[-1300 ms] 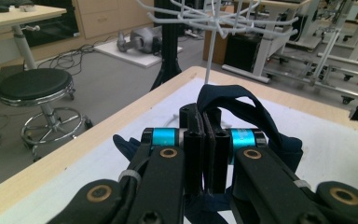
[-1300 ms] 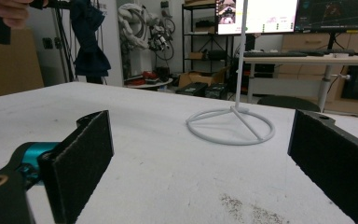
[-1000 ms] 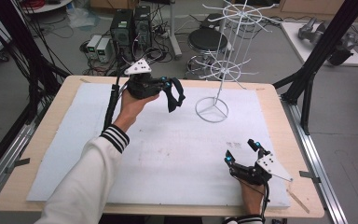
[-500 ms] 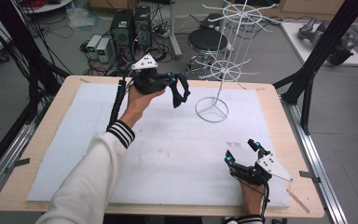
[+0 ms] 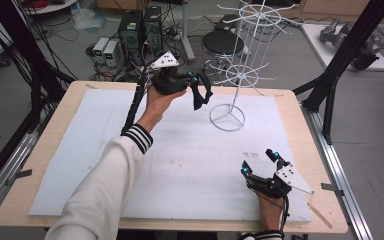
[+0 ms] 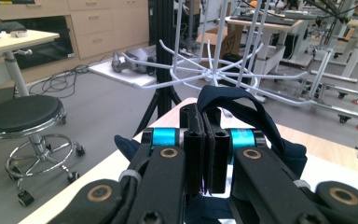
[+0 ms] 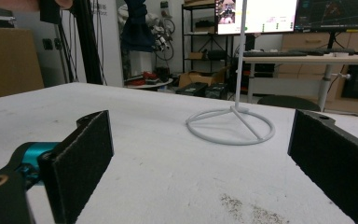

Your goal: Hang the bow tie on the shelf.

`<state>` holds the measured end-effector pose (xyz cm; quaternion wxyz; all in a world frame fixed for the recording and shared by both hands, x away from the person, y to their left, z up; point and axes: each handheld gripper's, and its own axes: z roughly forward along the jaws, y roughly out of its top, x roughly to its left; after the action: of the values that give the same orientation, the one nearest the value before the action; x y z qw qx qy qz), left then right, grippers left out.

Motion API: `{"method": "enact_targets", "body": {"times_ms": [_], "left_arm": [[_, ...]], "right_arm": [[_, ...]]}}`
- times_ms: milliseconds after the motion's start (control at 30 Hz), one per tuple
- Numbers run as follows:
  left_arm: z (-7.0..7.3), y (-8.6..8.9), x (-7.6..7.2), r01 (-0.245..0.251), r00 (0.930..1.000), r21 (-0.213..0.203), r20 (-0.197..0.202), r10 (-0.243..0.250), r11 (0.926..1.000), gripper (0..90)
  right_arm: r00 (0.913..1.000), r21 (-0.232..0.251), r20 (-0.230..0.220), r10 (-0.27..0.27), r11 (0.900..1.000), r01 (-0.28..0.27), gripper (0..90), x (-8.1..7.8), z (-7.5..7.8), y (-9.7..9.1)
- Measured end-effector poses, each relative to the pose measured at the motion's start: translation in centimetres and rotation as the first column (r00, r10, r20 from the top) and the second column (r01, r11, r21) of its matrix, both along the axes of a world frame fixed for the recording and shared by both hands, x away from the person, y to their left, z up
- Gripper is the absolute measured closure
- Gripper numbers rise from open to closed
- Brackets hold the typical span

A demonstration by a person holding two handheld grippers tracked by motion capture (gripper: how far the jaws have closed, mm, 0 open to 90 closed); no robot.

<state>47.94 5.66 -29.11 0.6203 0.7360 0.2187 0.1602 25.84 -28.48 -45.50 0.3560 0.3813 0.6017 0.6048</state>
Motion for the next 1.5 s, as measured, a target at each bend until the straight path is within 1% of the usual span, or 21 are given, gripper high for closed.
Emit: {"method": "enact_targets", "body": {"times_ms": [67,233,467,533,600,633,667,700,733,767,833,1033,1167,1200,1433,1500], "left_arm": [[0.0,-0.1,0.2,-0.005,1.0000,-0.010,-0.001,0.005,0.9999,87.8],[-0.4,-0.2,0.5,-0.023,0.9994,-0.043,-0.025,0.022,0.9988,87.8],[-0.9,-1.1,0.6,-0.027,0.9993,-0.041,-0.026,0.026,0.9988,88.0],[-0.8,-1.5,0.7,-0.026,0.9991,-0.029,-0.033,0.025,0.9992,88.0],[-0.4,-2.1,0.8,-0.016,0.9996,-0.018,-0.022,0.016,0.9997,88.0],[-0.2,-2.4,0.8,-0.018,0.9998,-0.021,-0.013,0.018,0.9996,88.0],[-0.2,-2.6,0.9,-0.016,0.9998,-0.033,-0.010,0.016,0.9993,88.0],[-0.2,-2.6,1.0,-0.016,0.9998,-0.031,-0.013,0.016,0.9994,88.0],[-0.2,-2.6,1.1,-0.028,0.9995,-0.025,-0.018,0.027,0.9993,88.0],[-0.4,-2.5,1.3,-0.032,0.9989,-0.027,-0.036,0.031,0.9991,88.0],[-0.5,-2.5,1.4,-0.041,0.9986,-0.023,-0.035,0.040,0.9989,88.0],[-0.9,-2.7,1.6,-0.040,0.9984,-0.018,-0.042,0.039,0.9990,88.0],[-1.1,-2.8,1.6,-0.033,0.9985,-0.006,-0.043,0.033,0.9994,88.0],[-1.2,-2.9,1.6,-0.032,0.9985,-0.011,-0.046,0.032,0.9994,87.9],[-1.5,-3.3,1.6,-0.028,0.9985,0.013,-0.047,0.028,0.9995,87.9],[-1.6,-3.4,1.6,-0.031,0.9982,0.002,-0.052,0.031,0.9995,87.9]], "right_arm": [[1.0000,0.000,-0.003,-0.001,1.0000,0.001,5.7,0.0,0.0,0.0],[1.0000,0.000,-0.002,0.000,1.0000,0.000,5.7,0.0,0.0,0.0],[1.0000,0.001,-0.001,-0.002,1.0000,0.002,5.7,0.0,0.0,0.0],[1.0000,0.003,-0.002,-0.002,1.0000,0.002,5.7,0.0,0.0,0.0],[1.0000,0.009,-0.008,-0.002,1.0000,0.002,5.7,0.0,0.0,0.0],[1.0000,0.009,-0.008,-0.002,1.0000,0.002,5.7,0.0,0.0,0.0],[1.0000,0.010,-0.009,-0.002,1.0000,0.002,5.7,0.0,0.0,0.0],[1.0000,0.009,-0.010,-0.001,1.0000,0.001,5.7,0.0,0.0,0.0],[0.9999,0.010,-0.011,0.000,1.0000,0.000,5.7,0.0,0.0,0.0],[0.9999,0.009,-0.011,0.000,1.0000,0.000,5.7,0.0,0.0,0.0],[0.9999,0.010,-0.010,-0.001,0.9999,0.001,5.7,0.0,0.0,0.0],[0.9999,0.010,-0.011,0.001,0.9999,-0.001,5.7,0.0,0.0,0.0],[0.9999,0.009,-0.011,-0.001,1.0000,0.001,5.7,0.0,0.0,0.0],[1.0000,0.009,-0.009,0.001,1.0000,0.000,5.7,0.0,0.0,0.0],[0.9999,0.010,-0.011,0.001,1.0000,0.000,5.7,0.0,0.0,0.0],[0.9999,0.010,-0.012,0.000,0.9999,0.000,5.7,0.0,0.0,0.0]]}}
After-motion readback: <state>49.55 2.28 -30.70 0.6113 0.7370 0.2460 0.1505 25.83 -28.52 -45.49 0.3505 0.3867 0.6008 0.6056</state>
